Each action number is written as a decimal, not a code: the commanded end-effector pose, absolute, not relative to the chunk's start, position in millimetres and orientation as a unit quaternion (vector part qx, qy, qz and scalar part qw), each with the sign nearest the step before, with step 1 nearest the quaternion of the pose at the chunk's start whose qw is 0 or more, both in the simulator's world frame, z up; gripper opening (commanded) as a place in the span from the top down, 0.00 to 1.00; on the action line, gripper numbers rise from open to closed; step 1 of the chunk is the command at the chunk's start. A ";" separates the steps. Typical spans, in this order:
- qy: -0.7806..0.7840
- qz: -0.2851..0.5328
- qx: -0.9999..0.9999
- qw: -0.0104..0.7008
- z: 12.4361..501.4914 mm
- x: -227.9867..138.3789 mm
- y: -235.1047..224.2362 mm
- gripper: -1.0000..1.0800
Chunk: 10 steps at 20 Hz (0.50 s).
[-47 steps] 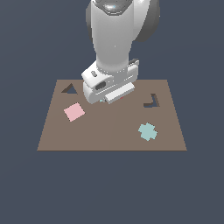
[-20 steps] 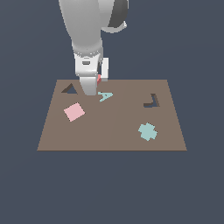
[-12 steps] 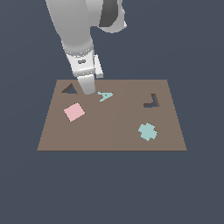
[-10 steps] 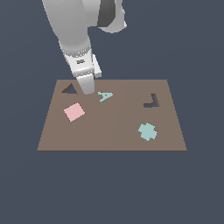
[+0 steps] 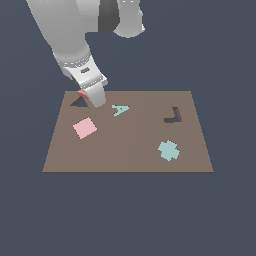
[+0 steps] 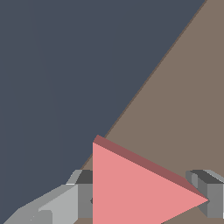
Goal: Insert a designated object into the corresponding slot on a board.
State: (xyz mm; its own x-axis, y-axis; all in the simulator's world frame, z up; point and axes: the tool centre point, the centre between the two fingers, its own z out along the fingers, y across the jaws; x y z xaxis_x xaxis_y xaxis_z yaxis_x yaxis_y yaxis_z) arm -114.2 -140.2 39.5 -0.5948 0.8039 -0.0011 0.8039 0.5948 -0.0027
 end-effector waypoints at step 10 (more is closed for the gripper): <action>-0.943 0.002 -0.331 0.000 40.5 -97.8 -162.4 1.00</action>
